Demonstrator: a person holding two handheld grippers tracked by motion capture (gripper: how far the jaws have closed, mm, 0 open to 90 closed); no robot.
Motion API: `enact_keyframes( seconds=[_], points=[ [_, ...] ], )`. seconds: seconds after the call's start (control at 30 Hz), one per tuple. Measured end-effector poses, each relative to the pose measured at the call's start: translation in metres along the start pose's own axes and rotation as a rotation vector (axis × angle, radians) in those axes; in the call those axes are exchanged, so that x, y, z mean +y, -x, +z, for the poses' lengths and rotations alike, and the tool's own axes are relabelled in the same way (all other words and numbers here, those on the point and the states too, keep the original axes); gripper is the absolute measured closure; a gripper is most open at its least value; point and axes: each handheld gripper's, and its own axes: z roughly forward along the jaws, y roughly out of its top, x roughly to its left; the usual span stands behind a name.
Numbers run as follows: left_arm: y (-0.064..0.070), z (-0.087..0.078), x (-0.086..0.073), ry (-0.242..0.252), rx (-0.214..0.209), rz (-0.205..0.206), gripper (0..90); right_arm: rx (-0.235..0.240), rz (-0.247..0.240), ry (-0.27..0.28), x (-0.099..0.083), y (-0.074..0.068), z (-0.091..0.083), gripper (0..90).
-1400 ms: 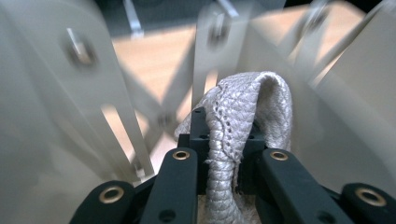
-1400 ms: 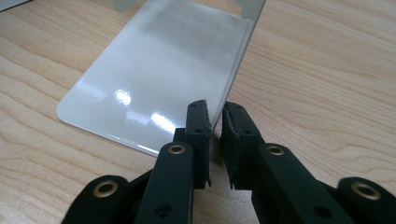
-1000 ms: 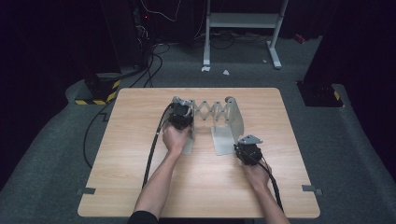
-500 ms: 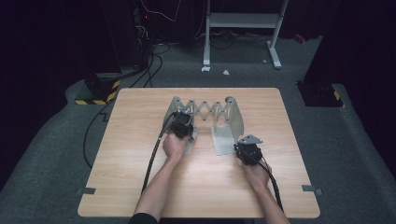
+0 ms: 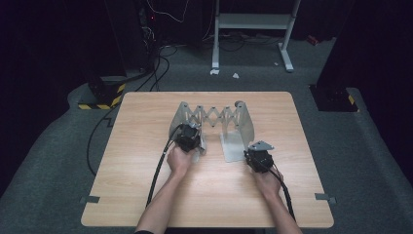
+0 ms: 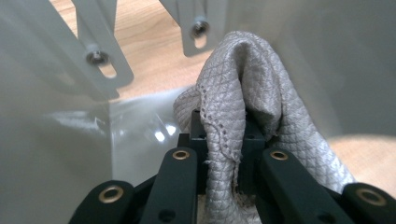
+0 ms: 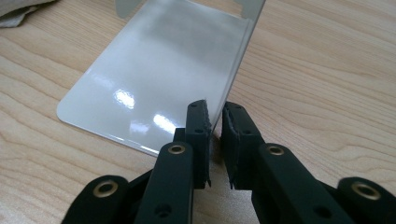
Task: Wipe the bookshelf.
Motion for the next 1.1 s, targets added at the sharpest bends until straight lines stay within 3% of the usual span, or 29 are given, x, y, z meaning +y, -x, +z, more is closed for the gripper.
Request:
enact_keyframes(
  seconds=[0.1,0.17,0.4,0.47,0.63,0.8,0.93,1.1],
  points=[
    [0.000,0.000,0.000,-0.014,0.006,0.011,81.1,0.002,0.002,0.000,0.000,0.000,0.000,81.3],
    [0.002,-0.006,-0.006,-0.020,0.021,0.047,81.2,0.006,0.002,0.001,0.000,0.001,0.001,81.3],
    [0.003,-0.032,-0.035,-0.017,0.004,0.061,81.2,0.010,0.003,0.000,0.000,0.001,0.001,81.3],
    [0.002,-0.038,-0.042,-0.008,-0.004,0.048,81.2,0.011,0.003,0.000,0.000,0.002,0.001,81.3],
    [-0.002,-0.036,-0.040,-0.007,-0.015,0.015,81.1,0.012,0.003,0.000,0.000,0.002,0.001,81.3],
    [0.000,-0.031,-0.034,-0.015,0.005,0.039,81.1,0.012,0.003,0.000,0.000,0.002,0.001,81.3],
    [-0.002,-0.043,-0.048,-0.011,0.015,0.079,81.0,0.012,0.003,0.000,0.000,0.002,0.001,81.3],
    [-0.004,-0.059,-0.066,-0.007,0.027,0.072,80.9,0.014,0.004,0.001,0.000,0.002,0.001,81.2]
  ],
)
